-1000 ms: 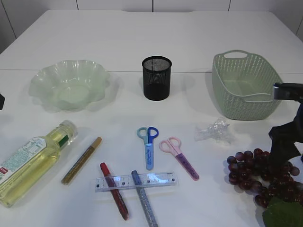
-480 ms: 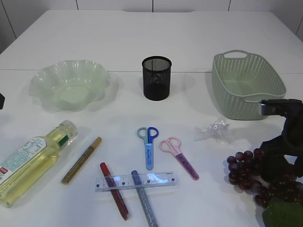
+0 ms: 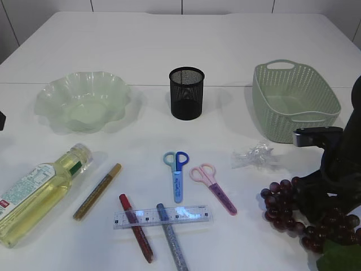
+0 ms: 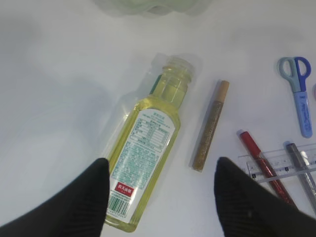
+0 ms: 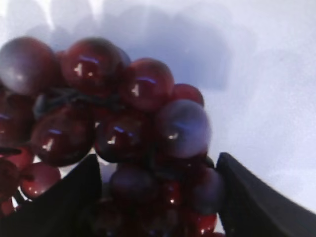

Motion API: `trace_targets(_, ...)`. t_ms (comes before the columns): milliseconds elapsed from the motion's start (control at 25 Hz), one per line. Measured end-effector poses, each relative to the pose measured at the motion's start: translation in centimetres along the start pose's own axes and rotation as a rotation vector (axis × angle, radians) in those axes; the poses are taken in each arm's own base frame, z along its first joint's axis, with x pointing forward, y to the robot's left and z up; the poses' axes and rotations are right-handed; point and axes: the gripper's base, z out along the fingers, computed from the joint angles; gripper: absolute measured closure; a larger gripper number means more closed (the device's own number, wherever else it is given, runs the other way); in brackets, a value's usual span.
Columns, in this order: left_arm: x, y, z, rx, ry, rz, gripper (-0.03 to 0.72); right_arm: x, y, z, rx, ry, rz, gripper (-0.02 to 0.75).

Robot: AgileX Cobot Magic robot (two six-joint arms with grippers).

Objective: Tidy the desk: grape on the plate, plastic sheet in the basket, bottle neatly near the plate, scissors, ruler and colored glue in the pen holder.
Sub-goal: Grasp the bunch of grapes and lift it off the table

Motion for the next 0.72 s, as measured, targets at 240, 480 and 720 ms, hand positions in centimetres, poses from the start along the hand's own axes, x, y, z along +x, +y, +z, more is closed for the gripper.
trace_targets(240,0.00,0.00,0.00,0.000,0.000,0.001,0.202,-0.13,0.04,-0.08,0.002,-0.006,0.000,0.451)
trace_targets(480,0.00,0.00,0.00,0.000,0.000,0.001,0.202,-0.13,0.09,-0.16,-0.005,-0.001,0.004,0.535)
trace_targets(720,0.00,0.00,0.00,0.000,0.000,0.001,0.202,0.16,0.25,-0.94,-0.010,-0.004,0.004,0.543)
